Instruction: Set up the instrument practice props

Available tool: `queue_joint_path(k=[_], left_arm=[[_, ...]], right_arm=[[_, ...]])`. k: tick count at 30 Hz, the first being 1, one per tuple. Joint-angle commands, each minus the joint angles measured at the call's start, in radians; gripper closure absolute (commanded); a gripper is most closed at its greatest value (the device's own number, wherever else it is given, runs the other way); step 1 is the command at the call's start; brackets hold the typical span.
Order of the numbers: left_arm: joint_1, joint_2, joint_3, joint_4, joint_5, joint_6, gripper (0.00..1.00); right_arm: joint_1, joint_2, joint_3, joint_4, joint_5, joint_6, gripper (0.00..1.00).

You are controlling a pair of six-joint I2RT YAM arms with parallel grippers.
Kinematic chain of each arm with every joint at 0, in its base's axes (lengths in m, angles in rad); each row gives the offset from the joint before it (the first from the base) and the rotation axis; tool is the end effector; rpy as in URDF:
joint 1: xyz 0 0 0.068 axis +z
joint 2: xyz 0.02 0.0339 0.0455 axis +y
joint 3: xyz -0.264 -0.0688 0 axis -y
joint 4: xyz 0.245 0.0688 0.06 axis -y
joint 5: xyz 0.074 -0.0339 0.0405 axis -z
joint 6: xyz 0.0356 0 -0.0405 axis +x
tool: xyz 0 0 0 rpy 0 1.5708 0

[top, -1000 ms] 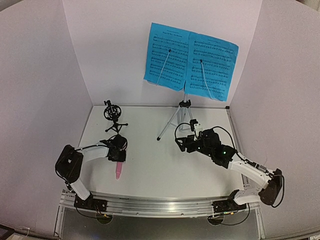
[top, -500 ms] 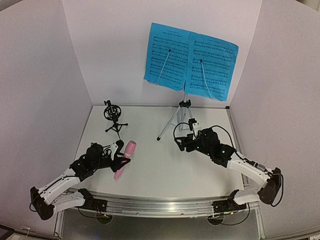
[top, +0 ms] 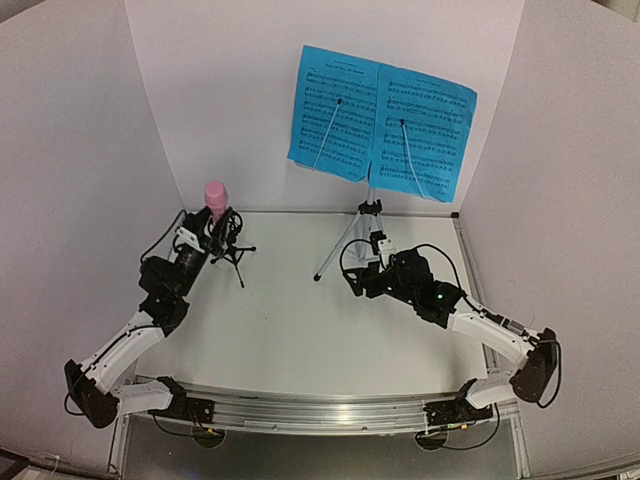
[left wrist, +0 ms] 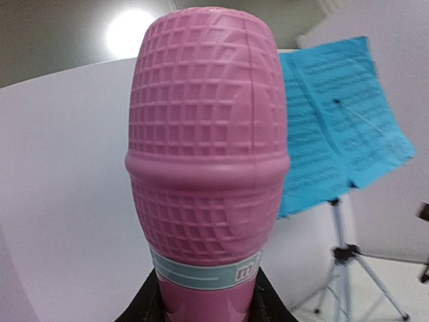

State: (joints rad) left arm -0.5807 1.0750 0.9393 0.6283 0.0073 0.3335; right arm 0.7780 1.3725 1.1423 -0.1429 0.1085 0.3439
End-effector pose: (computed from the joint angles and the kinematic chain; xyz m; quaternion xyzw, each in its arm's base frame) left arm 0.2021 -0.1329 0.4238 0.2294 0.4593 -0.1077 0.8514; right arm 0.2321 0.2233 0.3350 -0.1478 0.8120 0.2615 0.5004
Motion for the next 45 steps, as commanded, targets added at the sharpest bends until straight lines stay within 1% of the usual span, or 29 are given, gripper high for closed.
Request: queue_joint_path(k=[1, 3, 8, 14, 21, 25, 29, 30, 33, 35, 38, 41, 43, 44, 45], left_arm=[[0.200, 0.149, 0.134, 0.222, -0.095, -0.161, 1.00], [0.235, 0.197, 0.130, 0.279, -0.048, -0.198, 1.00], [0.246, 0.253, 0.139, 0.271, 0.010, -0.291, 1.00], [0.246, 0.281, 0.132, 0.275, 0.060, -0.383, 1.00], [0.246, 0.335, 0.082, 0.282, 0.035, -0.359, 1.00], [0.246, 0.364, 0.064, 0.315, 0.060, -0.351, 1.00], [0.246, 0.370, 0.042, 0.298, 0.049, -0.352, 0.99], [0.246, 0.364, 0.029, 0.291, 0.048, -0.352, 0.94], [0.247, 0.342, 0.006, 0.277, 0.051, -0.352, 0.69], [0.248, 0.328, 0.001, 0.260, 0.052, -0.350, 0.48], [0.252, 0.313, 0.002, 0.231, 0.073, -0.344, 0.38], [0.254, 0.310, 0.006, 0.226, 0.069, -0.346, 0.21], [0.255, 0.300, 0.014, 0.229, 0.074, -0.343, 0.11], [0.255, 0.294, 0.017, 0.231, 0.084, -0.341, 0.04], [0.255, 0.282, 0.018, 0.231, 0.097, -0.338, 0.01]], right_arm=[[0.005, 0.016, 0.048, 0.021, 0.000, -0.020, 0.13], [0.005, 0.016, 0.048, 0.022, 0.003, -0.024, 0.13], [0.005, 0.002, 0.029, 0.022, 0.015, -0.030, 0.13], [0.004, -0.021, 0.007, 0.022, 0.042, -0.040, 0.12], [0.005, -0.022, 0.014, 0.022, 0.050, -0.070, 0.12], [0.005, -0.020, 0.023, 0.022, 0.050, -0.087, 0.11], [0.005, -0.014, 0.029, 0.022, 0.048, -0.095, 0.10], [0.005, -0.014, 0.030, 0.022, 0.047, -0.095, 0.10], [0.005, -0.012, 0.030, 0.022, 0.047, -0.099, 0.10], [0.004, -0.010, 0.030, 0.022, 0.046, -0.103, 0.09], [0.004, -0.004, 0.035, 0.022, 0.045, -0.106, 0.09], [0.004, 0.006, 0.046, 0.022, 0.039, -0.110, 0.08], [0.004, 0.012, 0.053, 0.022, 0.027, -0.110, 0.08], [0.004, 0.014, 0.055, 0.022, 0.023, -0.110, 0.08], [0.005, 0.014, 0.055, 0.022, 0.024, -0.103, 0.07]])
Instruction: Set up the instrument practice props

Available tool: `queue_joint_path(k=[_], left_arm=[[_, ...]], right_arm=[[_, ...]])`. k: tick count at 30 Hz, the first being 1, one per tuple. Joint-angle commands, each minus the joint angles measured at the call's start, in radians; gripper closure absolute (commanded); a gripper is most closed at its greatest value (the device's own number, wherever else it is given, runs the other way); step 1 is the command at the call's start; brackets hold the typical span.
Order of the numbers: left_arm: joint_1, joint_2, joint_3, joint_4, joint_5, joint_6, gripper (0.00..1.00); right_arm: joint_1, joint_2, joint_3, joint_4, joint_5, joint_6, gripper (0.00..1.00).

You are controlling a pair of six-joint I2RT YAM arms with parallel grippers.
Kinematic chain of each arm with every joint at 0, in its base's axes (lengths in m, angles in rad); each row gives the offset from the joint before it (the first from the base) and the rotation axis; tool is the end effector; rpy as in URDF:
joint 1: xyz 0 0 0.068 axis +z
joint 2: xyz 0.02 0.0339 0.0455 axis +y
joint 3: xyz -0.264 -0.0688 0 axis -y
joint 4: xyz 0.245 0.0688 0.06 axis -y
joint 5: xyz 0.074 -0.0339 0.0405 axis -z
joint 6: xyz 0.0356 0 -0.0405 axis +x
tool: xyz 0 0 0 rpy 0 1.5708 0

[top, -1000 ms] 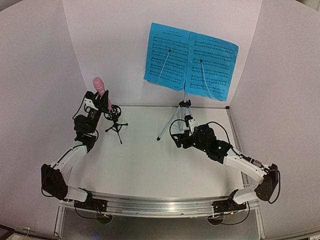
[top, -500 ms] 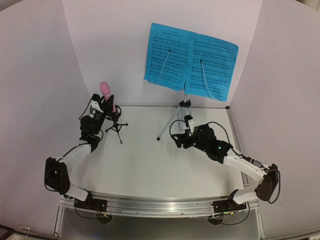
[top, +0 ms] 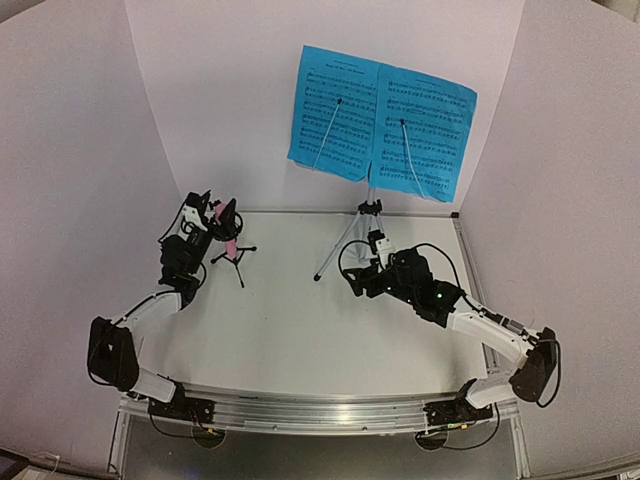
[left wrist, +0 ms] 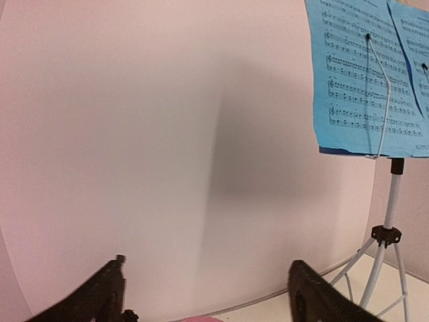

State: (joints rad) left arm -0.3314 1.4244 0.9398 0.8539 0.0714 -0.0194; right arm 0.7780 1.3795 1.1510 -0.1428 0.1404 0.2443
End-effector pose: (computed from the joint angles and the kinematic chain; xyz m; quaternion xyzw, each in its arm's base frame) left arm 0.3097 -0.1092 0.3532 0.1169 0.5535 -0.1637 0.8082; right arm 0.2342 0.2237 0.3360 -0.1789 0.8047 0.2249 0.5194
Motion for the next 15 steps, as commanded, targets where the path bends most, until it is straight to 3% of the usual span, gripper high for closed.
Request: queue_joint_path(k=[1, 7, 15], left_arm=[[0.006, -0.085, 0.019, 0.000, 0.045, 0.016, 0.01], [0.006, -0.237, 0.017, -0.096, 0.059, 0.056, 0.00], [0.056, -0.452, -0.006, -0.360, -0.294, 0.078, 0.00]], right_arm=[[0.005, 0.008, 0.043, 0.020, -0.003, 0.002, 0.06], [-0.038, 0.019, 0.025, -0.050, 0.050, 0.067, 0.04], [-0.229, -0.058, -0.049, -0.124, 0.054, 0.178, 0.05]])
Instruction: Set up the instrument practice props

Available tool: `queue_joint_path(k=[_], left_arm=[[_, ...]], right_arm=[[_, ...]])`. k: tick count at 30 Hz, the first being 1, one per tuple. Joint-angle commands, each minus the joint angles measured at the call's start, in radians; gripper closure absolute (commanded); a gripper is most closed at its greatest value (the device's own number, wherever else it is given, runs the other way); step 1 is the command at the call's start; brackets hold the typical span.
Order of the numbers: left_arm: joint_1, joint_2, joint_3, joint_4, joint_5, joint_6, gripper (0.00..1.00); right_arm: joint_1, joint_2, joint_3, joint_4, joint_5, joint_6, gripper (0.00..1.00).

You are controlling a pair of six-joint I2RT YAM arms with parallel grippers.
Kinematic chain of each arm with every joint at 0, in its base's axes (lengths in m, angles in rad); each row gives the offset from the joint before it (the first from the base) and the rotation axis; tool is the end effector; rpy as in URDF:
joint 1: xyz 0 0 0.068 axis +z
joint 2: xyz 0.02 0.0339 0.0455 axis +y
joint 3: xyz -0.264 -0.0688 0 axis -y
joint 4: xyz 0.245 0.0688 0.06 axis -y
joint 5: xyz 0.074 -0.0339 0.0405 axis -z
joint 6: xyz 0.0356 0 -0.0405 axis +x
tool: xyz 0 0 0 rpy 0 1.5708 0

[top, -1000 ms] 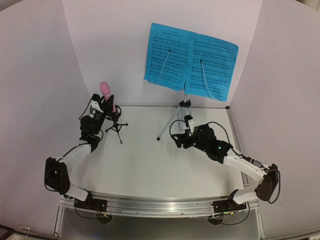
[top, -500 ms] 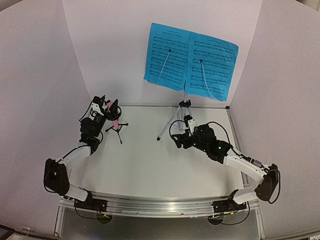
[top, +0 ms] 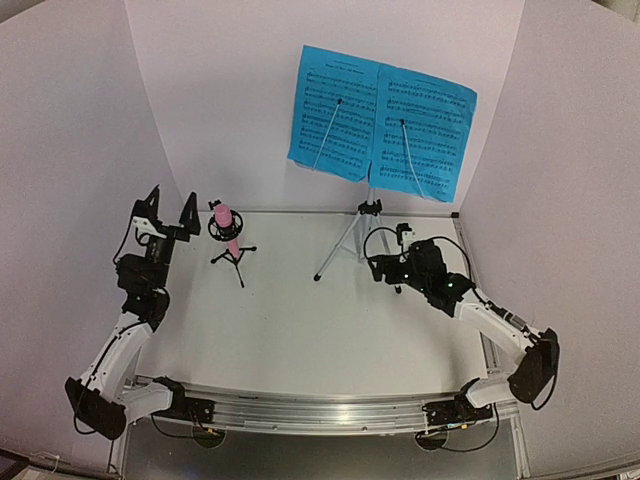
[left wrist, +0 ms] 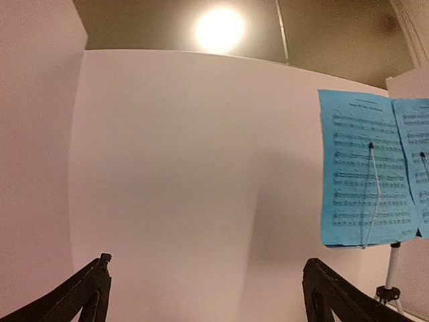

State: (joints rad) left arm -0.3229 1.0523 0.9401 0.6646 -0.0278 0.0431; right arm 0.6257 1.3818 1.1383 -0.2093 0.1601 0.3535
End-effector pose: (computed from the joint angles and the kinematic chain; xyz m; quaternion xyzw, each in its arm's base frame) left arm 0.2209 -0.0729 0.4325 0.0768 0.4815 -0.1150 0.8655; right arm 0.2633 0.1833 0.3242 -0.0726 0.8430 0.1888 0.4984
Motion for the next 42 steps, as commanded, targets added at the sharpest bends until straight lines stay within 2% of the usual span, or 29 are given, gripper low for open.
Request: queue_joint_path(k=[1, 7, 9, 13, 17, 20, 22, 26, 32, 42], left_arm=[[0.072, -0.099, -0.014, -0.225, -0.226, -0.009, 0.00], [0.312, -0.179, -0.121, -0.484, -0.336, -0.253, 0.00], [0.381, -0.189, -0.176, -0.531, -0.333, -0.308, 0.00], [0.447, -0.157, -0.303, -0.544, -0.254, -0.340, 0.00], [0.509, -0.107, -0.440, -0.458, -0.100, -0.329, 0.00], [0.540, -0.087, -0.532, -0.359, 0.005, -0.245, 0.00], [0.550, -0.079, -0.557, -0.360, 0.082, -0.188, 0.00], [0.563, -0.085, -0.570, -0.428, 0.239, -0.130, 0.00], [0.566, -0.150, -0.576, -0.553, 0.171, -0.221, 0.00], [0.566, -0.135, -0.620, -0.464, 0.107, -0.264, 0.00]], right_arm=[[-0.099, -0.073, -0.047, -0.064, 0.041, 0.076, 0.05], [-0.252, -0.147, -0.145, -0.116, 0.079, 0.057, 0.02], [-0.334, -0.153, -0.175, -0.117, 0.070, 0.029, 0.02], [-0.538, -0.126, -0.225, -0.069, -0.006, -0.053, 0.02], [-0.710, -0.125, -0.361, 0.123, -0.109, -0.130, 0.02], [-0.794, -0.185, -0.548, 0.383, -0.148, -0.159, 0.02], [-0.822, -0.222, -0.660, 0.566, -0.167, -0.150, 0.02], [-0.828, -0.186, -0.762, 0.716, -0.207, -0.148, 0.02], [-0.828, -0.093, -0.828, 0.866, -0.245, -0.115, 0.02], [-0.828, -0.104, -0.854, 0.910, -0.230, -0.112, 0.02]])
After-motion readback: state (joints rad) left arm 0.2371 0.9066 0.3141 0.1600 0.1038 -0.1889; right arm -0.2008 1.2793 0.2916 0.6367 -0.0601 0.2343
